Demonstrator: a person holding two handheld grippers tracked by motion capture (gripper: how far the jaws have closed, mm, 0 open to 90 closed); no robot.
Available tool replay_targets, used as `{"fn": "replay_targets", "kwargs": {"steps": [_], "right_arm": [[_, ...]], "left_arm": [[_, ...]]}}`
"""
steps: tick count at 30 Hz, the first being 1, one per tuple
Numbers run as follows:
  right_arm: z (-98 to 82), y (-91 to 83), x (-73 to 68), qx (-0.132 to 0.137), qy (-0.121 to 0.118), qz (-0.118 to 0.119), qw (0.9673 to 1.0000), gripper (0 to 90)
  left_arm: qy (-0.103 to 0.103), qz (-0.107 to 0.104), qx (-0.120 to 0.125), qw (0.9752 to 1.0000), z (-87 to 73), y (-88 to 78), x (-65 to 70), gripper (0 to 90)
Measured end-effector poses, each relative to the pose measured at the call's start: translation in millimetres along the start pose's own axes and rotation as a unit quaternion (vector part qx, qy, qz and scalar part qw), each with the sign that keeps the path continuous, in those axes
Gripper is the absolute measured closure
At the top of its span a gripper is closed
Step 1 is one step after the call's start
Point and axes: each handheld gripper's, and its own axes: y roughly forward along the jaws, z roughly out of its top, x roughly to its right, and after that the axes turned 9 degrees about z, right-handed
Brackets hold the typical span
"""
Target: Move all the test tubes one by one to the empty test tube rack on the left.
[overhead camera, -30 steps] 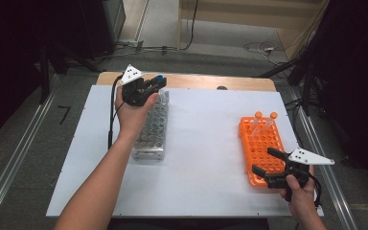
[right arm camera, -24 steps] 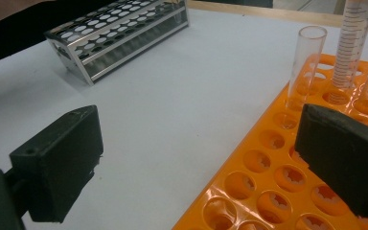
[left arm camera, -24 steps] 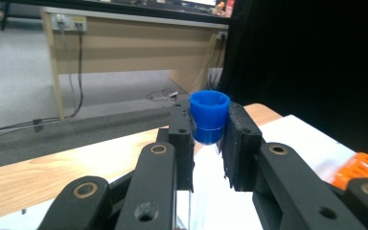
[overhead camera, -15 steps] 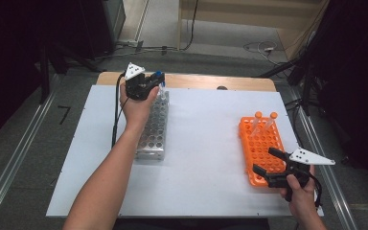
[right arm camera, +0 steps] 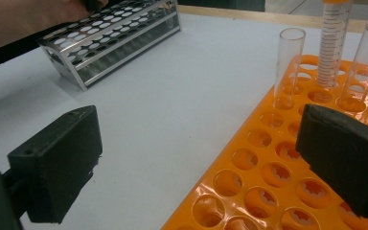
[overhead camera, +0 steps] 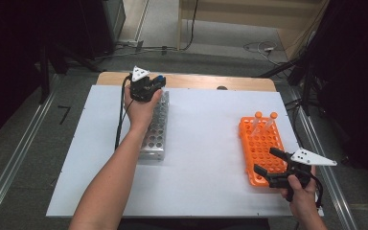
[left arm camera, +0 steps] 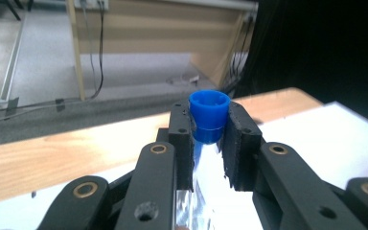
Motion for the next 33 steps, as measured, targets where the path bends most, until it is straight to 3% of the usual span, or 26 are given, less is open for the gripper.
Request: {"fn": "replay_targets", "kwargs": {"steps": [6,15,19,26,33], "right_arm": [[0.1,-0.1,-1.1,-0.001,-0.001,0.000,1.0000,0.8],[0.9,-1.5,-1.5,0.001,-0.002,-0.002,1.0000,0.9],[0.5,-1.6,-0.7,0.002,-0.002,-0.002,1.0000,0.9],[0.8,-0.2,-1.9,-0.001,-0.003,-0.002,1.0000,0.9],[0.5,0.8,-1.6,-0.004,-0.003,-0.002,1.0000,0.9]], "left_arm": [[0.017,0.014,-0.015,0.9996,1.3,-4.7,6.0,76.0],[0.035,0.032,-0.018,0.9987,0.8,-12.6,10.6,75.7],[0.044,0.042,-0.034,0.9976,-3.6,-13.9,13.6,75.9],[0.032,0.040,-0.054,0.9972,-7.2,-8.7,10.0,75.9],[0.037,0.037,-0.074,0.9959,-6.2,-1.0,10.4,75.8]]}}
